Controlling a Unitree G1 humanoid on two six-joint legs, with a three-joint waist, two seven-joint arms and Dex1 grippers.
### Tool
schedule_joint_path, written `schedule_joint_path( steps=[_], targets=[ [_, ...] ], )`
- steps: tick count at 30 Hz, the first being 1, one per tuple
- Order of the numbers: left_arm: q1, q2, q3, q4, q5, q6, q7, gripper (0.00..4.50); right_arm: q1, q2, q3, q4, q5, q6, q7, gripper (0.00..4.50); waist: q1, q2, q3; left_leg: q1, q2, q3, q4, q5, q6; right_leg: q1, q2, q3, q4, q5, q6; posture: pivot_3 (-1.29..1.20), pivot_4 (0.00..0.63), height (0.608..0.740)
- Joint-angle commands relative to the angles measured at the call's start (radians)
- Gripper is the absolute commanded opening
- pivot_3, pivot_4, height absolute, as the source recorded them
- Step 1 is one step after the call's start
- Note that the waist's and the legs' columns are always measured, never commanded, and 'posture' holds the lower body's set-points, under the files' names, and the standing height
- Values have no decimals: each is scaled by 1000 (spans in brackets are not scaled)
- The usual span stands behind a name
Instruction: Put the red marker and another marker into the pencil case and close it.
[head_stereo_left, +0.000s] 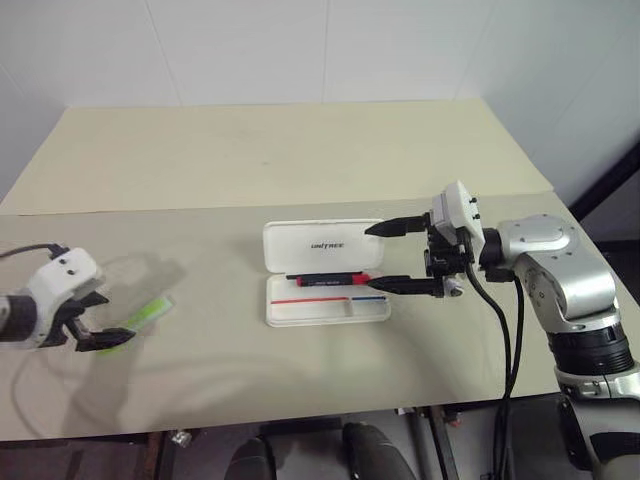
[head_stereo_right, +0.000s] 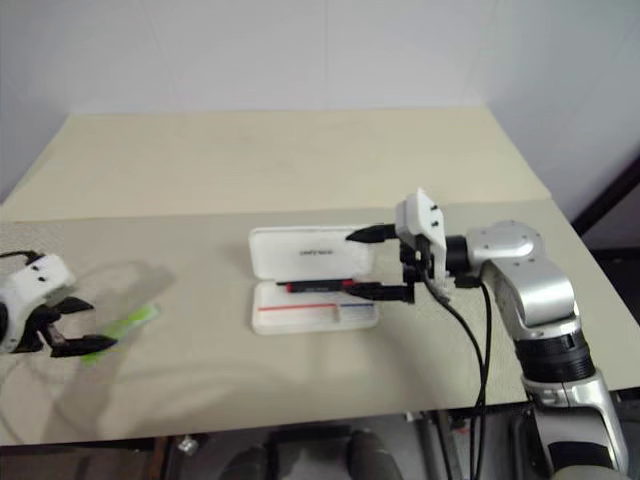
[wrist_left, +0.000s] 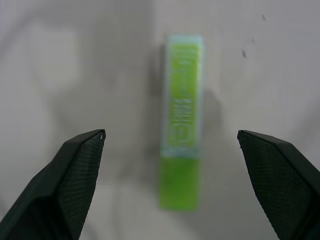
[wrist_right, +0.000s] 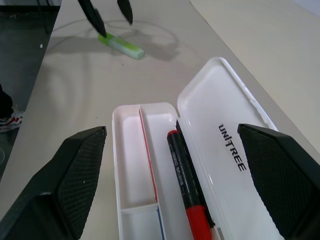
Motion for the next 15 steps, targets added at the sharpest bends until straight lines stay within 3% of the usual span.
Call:
schedule_joint_path(
  steps=[1,5,15],
  targets=[
    [-24,-6,-32,-28,24,8,31,4500,15,-20,-39,-64,36,17,-33,4457,0,0,0,0,0,0,0,0,0,0,0,0,0,0,0,0,150,740],
    [-12,-4,-72,-26,59,-6,58,4500,38,-25,-50,-99,53,32,-68,4457,0,0,0,0,0,0,0,0,0,0,0,0,0,0,0,0,150,740],
    [-29,-3,-84,5,82,-23,71,1299,54,-46,-55,-116,76,33,-105,4485,0,0,0,1,0,0,1,0,0,0,0,0,2,0,0,0,150,740]
  ],
)
